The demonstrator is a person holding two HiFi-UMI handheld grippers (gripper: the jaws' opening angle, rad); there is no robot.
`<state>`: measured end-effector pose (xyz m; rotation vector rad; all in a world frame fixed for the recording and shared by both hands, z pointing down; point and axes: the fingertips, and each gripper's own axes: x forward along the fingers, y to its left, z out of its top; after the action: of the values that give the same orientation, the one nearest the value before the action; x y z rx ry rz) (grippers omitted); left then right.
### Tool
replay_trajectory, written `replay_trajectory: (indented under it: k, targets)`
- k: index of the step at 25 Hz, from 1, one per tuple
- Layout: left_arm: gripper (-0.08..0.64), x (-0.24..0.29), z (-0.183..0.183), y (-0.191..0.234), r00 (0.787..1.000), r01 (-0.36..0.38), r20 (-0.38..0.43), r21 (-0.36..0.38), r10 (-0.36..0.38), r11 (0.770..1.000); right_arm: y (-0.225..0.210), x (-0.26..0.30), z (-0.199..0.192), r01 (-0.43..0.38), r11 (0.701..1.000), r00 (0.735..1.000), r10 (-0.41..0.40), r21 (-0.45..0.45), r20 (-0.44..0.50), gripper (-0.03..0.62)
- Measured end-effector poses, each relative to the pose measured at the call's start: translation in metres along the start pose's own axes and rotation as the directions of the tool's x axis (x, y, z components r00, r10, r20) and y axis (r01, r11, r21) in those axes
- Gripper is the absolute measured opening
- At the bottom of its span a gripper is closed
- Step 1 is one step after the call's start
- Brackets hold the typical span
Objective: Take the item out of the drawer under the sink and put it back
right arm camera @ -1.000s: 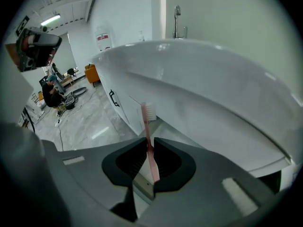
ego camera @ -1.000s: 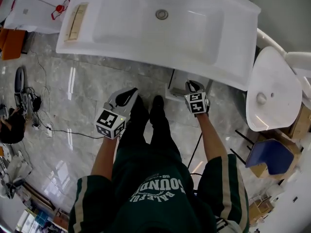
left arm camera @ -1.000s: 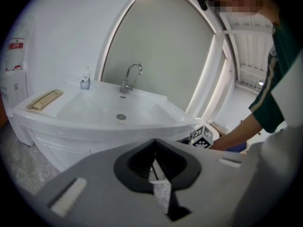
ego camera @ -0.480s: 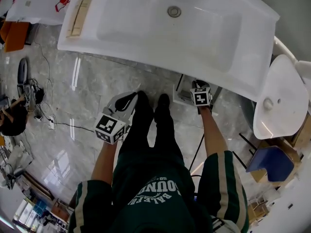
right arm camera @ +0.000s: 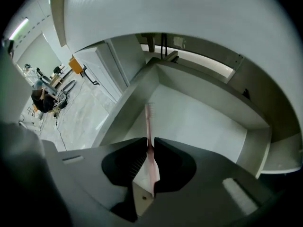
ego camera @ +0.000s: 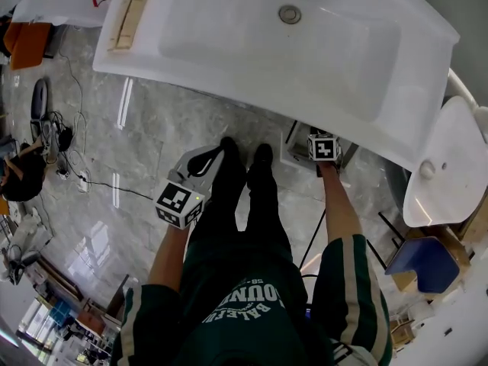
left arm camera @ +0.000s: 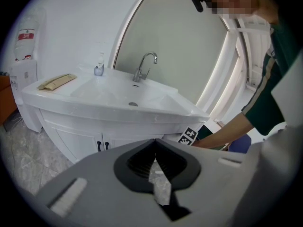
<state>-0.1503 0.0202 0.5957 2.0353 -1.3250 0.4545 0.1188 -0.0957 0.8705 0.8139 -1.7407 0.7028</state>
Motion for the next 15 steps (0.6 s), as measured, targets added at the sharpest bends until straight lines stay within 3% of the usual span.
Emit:
replay_trajectory:
  k: [9,15]
  targets:
    - [0.051,-0.007,-0.002,0.005,1.000,-0.017,0.000,-0.008,0.017,1.000,0.009,0.001,0.002,-0.030,0.998,0.999,0.031,0.056,-0.021,0.051]
    - [0.051,-0.013,0.003,0.001,1.000,-0.008,0.013,-0.006,0.008,1.000,0.012,-0.013,0.002,-0.013,0.999,1.000,0.013,0.044,-0.004,0.067]
